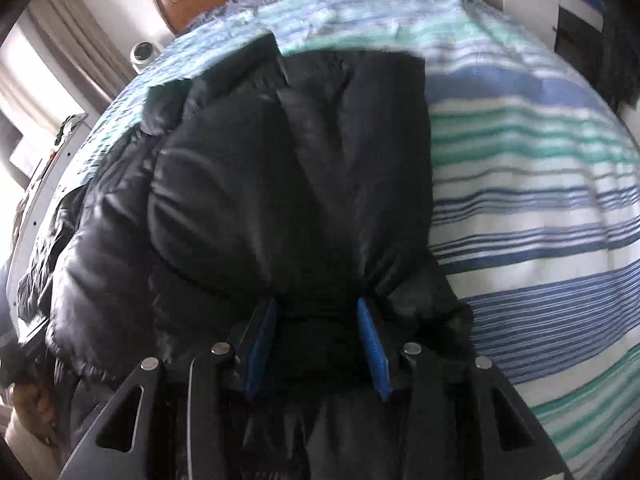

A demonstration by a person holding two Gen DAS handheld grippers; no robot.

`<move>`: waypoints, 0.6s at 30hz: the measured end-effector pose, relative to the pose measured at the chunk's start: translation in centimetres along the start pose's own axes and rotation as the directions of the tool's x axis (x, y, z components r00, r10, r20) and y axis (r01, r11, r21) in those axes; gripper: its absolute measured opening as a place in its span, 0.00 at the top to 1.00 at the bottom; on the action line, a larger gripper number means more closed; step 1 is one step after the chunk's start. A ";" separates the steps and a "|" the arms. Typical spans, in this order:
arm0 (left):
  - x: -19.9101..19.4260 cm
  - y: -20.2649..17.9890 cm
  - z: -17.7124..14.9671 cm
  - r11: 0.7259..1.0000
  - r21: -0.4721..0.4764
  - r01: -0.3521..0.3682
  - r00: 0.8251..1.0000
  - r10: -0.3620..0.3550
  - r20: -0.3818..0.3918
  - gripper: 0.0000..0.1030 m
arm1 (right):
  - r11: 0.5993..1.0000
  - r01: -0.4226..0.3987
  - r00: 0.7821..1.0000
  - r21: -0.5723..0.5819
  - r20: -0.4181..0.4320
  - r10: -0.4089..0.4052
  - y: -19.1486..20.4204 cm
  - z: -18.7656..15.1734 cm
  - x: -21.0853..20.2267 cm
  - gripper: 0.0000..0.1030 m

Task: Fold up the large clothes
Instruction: 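Grasp the other sleeve with the left tool and fold it across the body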

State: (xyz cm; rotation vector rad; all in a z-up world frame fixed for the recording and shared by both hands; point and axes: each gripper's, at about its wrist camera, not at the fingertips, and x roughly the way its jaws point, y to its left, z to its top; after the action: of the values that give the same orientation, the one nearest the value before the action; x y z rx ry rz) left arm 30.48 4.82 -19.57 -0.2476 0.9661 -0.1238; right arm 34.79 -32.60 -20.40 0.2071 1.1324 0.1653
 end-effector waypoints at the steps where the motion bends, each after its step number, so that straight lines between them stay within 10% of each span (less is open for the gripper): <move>1: 0.0 0.0 0.0 1.000 0.001 -0.001 1.000 0.001 0.000 0.80 | 1.000 0.010 1.000 -0.001 0.004 -0.010 0.1 0.1 0.2 0.59; 8: -0.6 -0.3 0.1 1.000 0.013 -0.021 1.000 0.021 0.003 0.76 | 0.994 0.104 0.991 -0.016 0.087 -0.102 1.5 -1.2 -2.2 0.58; 15: -4.7 -0.3 -1.2 1.000 -0.022 -0.007 1.000 0.008 0.029 0.16 | 0.992 0.117 0.971 -0.043 0.214 -0.106 4.2 -5.9 -9.9 0.28; 18: -7.4 -0.2 -2.2 1.000 -0.010 -0.020 0.999 0.021 0.044 0.15 | 0.988 0.129 0.956 -0.091 0.275 -0.099 6.1 -9.0 -12.7 0.28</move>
State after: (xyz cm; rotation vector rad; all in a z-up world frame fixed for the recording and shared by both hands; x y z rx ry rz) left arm 24.50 5.85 -14.77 -0.2484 0.9255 -0.0947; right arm 21.17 -28.99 -11.37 0.0646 0.8586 0.0916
